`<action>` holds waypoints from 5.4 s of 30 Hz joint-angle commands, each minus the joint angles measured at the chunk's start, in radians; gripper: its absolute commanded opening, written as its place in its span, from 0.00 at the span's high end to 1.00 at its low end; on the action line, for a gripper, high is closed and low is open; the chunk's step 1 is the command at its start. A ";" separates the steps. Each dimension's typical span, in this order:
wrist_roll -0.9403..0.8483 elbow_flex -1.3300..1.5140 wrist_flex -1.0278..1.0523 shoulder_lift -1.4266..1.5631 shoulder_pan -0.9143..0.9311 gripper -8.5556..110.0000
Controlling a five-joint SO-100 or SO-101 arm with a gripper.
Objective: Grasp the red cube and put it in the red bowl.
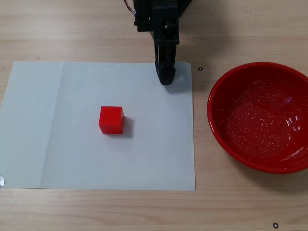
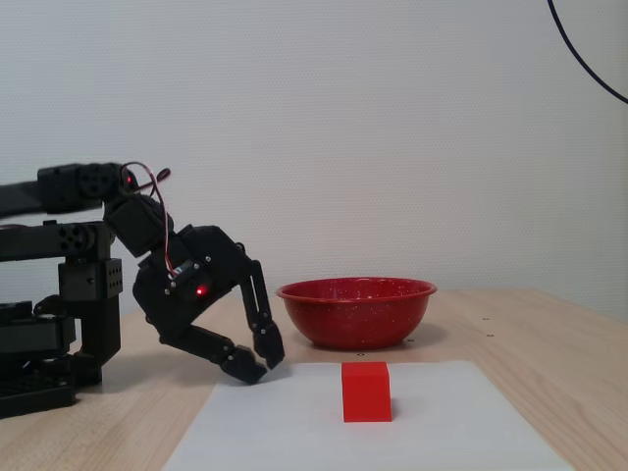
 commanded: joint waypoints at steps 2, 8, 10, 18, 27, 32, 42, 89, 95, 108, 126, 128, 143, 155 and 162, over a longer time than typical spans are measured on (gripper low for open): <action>0.026 -0.166 0.040 -0.058 -0.023 0.93; 0.066 -0.333 0.156 -0.167 -0.080 0.93; 0.080 -0.390 0.187 -0.212 -0.100 0.93; 0.114 -0.609 0.253 -0.365 -0.150 0.93; 0.140 -0.838 0.270 -0.597 -0.201 0.89; 0.123 -0.988 0.285 -0.765 -0.232 0.88; 0.129 -1.262 0.353 -1.051 -0.287 0.86; 0.161 -2.005 0.474 -1.868 -0.325 0.36; 0.150 -2.056 0.495 -1.921 -0.316 0.36; 0.143 -2.097 0.529 -1.968 -0.307 0.40; 0.160 -2.117 0.574 -1.971 -0.310 0.63; 0.164 -2.123 0.586 -1.968 -0.311 0.70; 0.147 -2.289 0.781 -1.937 -0.318 0.93; 0.129 -2.395 0.851 -1.853 -0.250 0.93; 0.094 -2.479 0.893 -1.795 -0.132 0.93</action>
